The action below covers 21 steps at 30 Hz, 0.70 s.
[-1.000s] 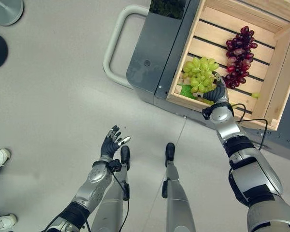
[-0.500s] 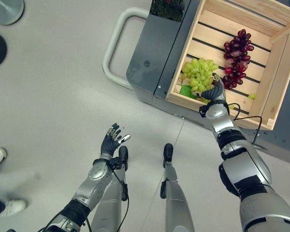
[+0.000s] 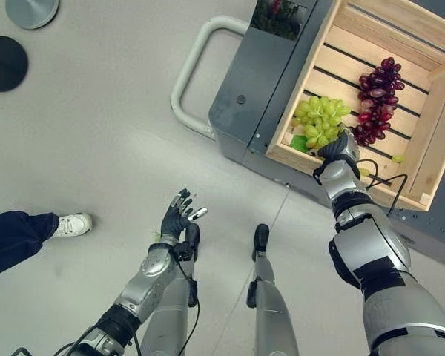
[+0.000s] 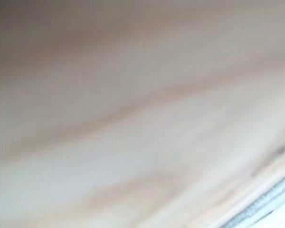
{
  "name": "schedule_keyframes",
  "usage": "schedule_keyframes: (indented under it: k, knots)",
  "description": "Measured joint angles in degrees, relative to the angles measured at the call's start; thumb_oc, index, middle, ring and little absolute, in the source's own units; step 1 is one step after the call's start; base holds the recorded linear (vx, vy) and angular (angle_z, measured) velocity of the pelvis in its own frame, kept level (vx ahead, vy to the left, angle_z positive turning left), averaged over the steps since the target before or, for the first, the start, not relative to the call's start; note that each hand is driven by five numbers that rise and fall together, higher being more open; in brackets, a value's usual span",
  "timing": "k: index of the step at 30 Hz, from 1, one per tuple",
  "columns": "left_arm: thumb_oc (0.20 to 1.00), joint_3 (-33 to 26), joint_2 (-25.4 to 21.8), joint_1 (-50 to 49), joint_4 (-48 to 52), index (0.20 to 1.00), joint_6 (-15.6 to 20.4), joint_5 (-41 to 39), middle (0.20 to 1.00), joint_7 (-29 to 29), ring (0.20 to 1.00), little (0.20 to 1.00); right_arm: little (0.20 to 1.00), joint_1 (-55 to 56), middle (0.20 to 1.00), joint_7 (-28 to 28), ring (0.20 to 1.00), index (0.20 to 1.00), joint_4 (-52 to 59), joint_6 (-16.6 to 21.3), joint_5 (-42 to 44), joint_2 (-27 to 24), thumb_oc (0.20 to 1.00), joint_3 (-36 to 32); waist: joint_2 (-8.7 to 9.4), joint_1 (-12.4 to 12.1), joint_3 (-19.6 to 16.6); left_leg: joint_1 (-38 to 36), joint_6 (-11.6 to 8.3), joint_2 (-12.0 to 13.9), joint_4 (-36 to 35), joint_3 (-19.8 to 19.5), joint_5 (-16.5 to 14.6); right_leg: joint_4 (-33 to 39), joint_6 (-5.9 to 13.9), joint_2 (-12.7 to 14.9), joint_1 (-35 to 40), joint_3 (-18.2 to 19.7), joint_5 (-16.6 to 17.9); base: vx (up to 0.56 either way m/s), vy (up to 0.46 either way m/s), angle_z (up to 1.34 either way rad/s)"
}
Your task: Pick up the fruits from the basket on one side to the basket on the other side
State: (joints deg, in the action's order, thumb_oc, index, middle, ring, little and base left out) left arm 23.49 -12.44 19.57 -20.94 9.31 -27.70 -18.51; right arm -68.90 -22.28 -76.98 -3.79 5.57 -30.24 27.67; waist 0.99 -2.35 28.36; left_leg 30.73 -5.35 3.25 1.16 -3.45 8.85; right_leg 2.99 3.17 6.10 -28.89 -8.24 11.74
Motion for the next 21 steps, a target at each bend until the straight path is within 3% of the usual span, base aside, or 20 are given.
schedule_keyframes:
  k: [19,20,21]
  knots:
    - [1.000,0.08,0.23,1.51,-0.01,1.000,0.00,-0.03,1.000,-0.06,1.000,1.000,1.000,-1.94,1.000,-0.66,1.000,1.000,-2.93,-1.59,-0.42,-1.37,1.000,1.50,-0.03,-1.29,-0.88,4.55,-0.41,0.04,2.43,-2.27,0.21,-2.37,-0.46,-0.06,-3.44,-1.72,-0.46,0.00,-0.003,0.03]
    - [1.000,0.05,0.23,1.64,0.03,1.000,0.02,-0.03,1.000,-0.08,1.000,1.000,0.944,-1.93,0.944,-0.74,0.944,0.944,-3.36,-1.63,-0.42,-1.51,0.944,1.51,-0.10,-1.59,-0.92,4.65,-0.43,0.02,2.51,-2.39,0.20,-2.41,-0.49,-0.08,-3.44,-1.75,-0.48,0.01,-0.019,0.04]
    - [1.000,0.07,0.22,1.66,0.11,1.000,0.02,-0.03,1.000,-0.08,1.000,1.000,0.611,-1.94,0.611,-0.85,0.611,0.611,-3.60,-1.64,-0.42,-1.55,0.611,1.51,-0.22,-1.63,-0.98,4.84,-0.47,0.01,2.61,-2.69,0.22,-2.46,-0.54,-0.09,-3.49,-1.80,-0.52,0.00,-0.012,0.07]
